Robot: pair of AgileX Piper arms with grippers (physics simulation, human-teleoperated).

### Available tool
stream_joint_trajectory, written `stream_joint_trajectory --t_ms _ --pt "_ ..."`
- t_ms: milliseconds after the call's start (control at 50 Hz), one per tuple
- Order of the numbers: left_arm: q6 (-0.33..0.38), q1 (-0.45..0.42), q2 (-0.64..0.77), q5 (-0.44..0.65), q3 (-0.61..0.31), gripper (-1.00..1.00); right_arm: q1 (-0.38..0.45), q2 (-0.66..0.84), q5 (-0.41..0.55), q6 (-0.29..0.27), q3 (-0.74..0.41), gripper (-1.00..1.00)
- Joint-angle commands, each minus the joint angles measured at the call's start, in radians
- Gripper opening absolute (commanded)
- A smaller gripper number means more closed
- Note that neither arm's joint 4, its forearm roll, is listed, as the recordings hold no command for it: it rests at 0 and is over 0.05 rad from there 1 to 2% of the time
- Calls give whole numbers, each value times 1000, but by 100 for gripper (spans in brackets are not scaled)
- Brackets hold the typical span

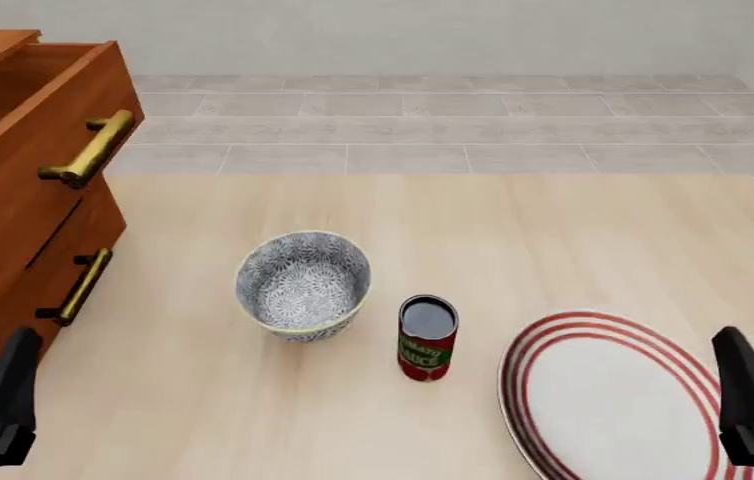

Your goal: Put the bowl on top of the cabinet.

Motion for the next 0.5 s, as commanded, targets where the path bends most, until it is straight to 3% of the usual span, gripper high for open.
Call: stream_joint_trajectory --t_ms 20,300,400,500 --pt "0 -2 -4 4 -3 100 0 2 1 -15 -1 100" --pt "-10 1 -4 12 -7 100 -5 0 0 -19 -2 100" --pt "87 -11 -5 13 -22 100 -6 2 1 -17 0 100" --pt "76 -39 -3 49 -44 100 -5 4 1 -20 0 100"
